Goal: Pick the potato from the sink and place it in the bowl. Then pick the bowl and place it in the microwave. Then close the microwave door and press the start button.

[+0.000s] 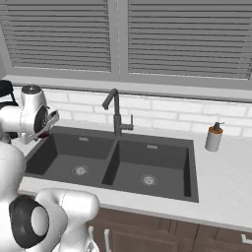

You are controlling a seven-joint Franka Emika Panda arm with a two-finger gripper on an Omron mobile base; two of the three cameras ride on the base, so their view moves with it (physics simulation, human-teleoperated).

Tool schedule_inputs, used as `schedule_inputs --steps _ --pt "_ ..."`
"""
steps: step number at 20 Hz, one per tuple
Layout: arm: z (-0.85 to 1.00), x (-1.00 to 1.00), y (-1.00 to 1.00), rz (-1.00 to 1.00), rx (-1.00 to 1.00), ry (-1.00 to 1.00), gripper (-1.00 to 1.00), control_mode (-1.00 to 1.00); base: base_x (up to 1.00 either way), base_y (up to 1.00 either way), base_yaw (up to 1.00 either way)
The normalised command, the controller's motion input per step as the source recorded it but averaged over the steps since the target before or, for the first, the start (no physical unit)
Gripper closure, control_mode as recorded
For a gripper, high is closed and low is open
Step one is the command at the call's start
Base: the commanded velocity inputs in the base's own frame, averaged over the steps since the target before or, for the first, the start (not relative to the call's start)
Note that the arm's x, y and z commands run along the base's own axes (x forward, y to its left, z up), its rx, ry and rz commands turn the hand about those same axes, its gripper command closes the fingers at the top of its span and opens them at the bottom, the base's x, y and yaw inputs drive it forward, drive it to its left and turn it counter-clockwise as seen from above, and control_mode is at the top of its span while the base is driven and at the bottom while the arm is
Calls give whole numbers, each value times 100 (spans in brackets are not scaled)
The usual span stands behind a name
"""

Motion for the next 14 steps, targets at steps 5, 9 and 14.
schedule_inputs --steps 5,9,14 --pt "0 73 100 24 -2 3 100 -100 0 0 0" --pt "-19 10 100 1 -15 3 100 -100 0 0 0" --pt "-33 0 100 -2 -15 1 100 -100 0 0 0"
